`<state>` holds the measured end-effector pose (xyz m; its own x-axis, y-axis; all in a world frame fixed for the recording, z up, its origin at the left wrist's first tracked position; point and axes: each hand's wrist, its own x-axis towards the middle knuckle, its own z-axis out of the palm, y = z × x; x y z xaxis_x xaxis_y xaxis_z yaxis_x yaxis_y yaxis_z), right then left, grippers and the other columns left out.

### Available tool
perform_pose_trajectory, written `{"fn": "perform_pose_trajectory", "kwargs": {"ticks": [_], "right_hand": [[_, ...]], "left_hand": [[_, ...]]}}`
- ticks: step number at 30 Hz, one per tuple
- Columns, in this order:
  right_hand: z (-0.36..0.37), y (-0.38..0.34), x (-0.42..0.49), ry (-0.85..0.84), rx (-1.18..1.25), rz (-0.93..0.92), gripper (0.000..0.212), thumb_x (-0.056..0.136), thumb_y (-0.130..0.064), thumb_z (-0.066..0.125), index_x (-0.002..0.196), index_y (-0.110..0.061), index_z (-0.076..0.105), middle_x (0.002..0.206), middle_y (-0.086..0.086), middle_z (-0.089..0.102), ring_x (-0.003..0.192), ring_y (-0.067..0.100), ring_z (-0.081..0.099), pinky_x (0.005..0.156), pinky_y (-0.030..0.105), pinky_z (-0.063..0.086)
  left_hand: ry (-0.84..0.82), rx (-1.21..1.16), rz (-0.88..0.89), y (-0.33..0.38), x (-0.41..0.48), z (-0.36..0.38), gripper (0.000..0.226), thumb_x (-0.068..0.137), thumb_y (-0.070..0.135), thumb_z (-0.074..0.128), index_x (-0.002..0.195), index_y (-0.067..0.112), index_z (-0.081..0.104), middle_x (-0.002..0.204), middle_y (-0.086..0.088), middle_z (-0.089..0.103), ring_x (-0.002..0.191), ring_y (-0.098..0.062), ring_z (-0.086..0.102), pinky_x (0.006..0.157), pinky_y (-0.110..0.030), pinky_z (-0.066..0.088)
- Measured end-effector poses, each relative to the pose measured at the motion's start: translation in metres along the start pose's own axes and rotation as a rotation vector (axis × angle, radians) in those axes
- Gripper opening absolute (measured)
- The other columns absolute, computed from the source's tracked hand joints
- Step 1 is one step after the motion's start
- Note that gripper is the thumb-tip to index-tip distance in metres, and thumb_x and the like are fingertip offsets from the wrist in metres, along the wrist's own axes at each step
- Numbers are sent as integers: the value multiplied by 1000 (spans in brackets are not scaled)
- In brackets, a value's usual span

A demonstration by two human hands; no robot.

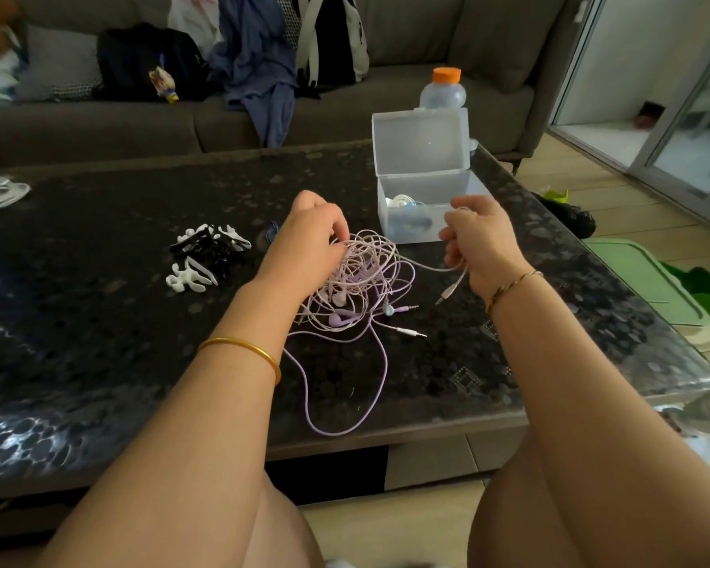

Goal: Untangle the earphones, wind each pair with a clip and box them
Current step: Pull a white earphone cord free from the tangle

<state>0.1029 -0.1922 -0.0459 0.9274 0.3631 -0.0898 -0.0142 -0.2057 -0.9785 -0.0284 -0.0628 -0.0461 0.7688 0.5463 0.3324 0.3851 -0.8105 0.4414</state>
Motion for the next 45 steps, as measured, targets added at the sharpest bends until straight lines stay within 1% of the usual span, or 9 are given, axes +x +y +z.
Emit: {"fn": "perform_pose_trajectory", "kwargs": {"ticks": [5, 8, 13, 18, 23, 28, 33, 38, 45], "right_hand": [[2, 3, -4, 6, -596, -258, 38, 93, -13, 52, 131, -18, 54, 133, 7, 51, 114, 27, 53, 99, 38, 47], [1, -14, -22, -134, -444, -487, 21, 94, -23, 55, 106, -15, 70, 103, -1, 64, 89, 7, 57, 79, 15, 46], [6, -22, -40, -280, -511, -598, 14, 87, -28, 65, 87, -16, 73, 82, -1, 68, 76, 11, 59, 78, 33, 52], [-5, -32, -38, -293, 369, -314, 22, 94, -20, 54, 76, -16, 68, 82, 2, 66, 82, 16, 60, 84, 36, 53], [-17, -29, -29, -224, 669, -277, 18, 97, -25, 50, 99, -18, 67, 74, -2, 55, 49, 6, 38, 46, 18, 35], [-19, -19, -10, 290, -68, -335, 18, 93, -28, 51, 91, -24, 69, 82, -1, 64, 71, 10, 57, 69, 31, 50], [-23, -5, -9, 85, -988, -119, 41, 90, -25, 52, 130, -17, 47, 131, 12, 50, 119, 34, 46, 95, 47, 37], [8, -15, -20, -197, -562, -644, 41, 88, -15, 53, 129, -18, 55, 130, 4, 57, 123, 25, 47, 103, 41, 41], [2, -31, -33, -321, -49, -411, 30, 92, -8, 39, 70, -10, 59, 76, 6, 63, 75, 17, 57, 74, 35, 49]], "left_hand": [[-35, 35, 73, 10, 2, -13, 13, 90, 21, 64, 99, 21, 72, 104, 4, 61, 96, -15, 58, 87, -33, 50], [-35, -37, 80, 17, 1, -18, 15, 90, 23, 64, 102, 22, 72, 103, 3, 68, 97, -14, 61, 90, -36, 50], [1, -302, 73, 29, 2, -25, 11, 89, 20, 65, 96, 18, 72, 89, 7, 65, 85, -8, 61, 79, -24, 49], [-193, -156, -56, 10, 2, -8, 9, 91, 22, 63, 98, 19, 68, 94, 1, 66, 86, -14, 61, 77, -30, 51], [-194, -32, -155, -1, 4, 1, 9, 90, 18, 61, 83, 22, 64, 99, -4, 63, 88, -19, 61, 81, -35, 52], [13, 80, -292, -8, 6, -4, 10, 94, 18, 54, 92, 16, 64, 101, -7, 63, 89, -21, 58, 70, -33, 45], [-19, -137, -154, 2, 3, -10, 12, 93, 20, 57, 87, 13, 64, 99, -1, 65, 90, -16, 59, 76, -30, 44], [-97, -119, 28, 20, 4, -12, 6, 91, 17, 61, 89, 16, 67, 95, -1, 62, 89, -16, 57, 76, -30, 43], [-147, -243, 13, 14, 2, -11, 4, 92, 21, 61, 94, 21, 64, 101, 0, 60, 89, -13, 59, 75, -23, 46]]}}
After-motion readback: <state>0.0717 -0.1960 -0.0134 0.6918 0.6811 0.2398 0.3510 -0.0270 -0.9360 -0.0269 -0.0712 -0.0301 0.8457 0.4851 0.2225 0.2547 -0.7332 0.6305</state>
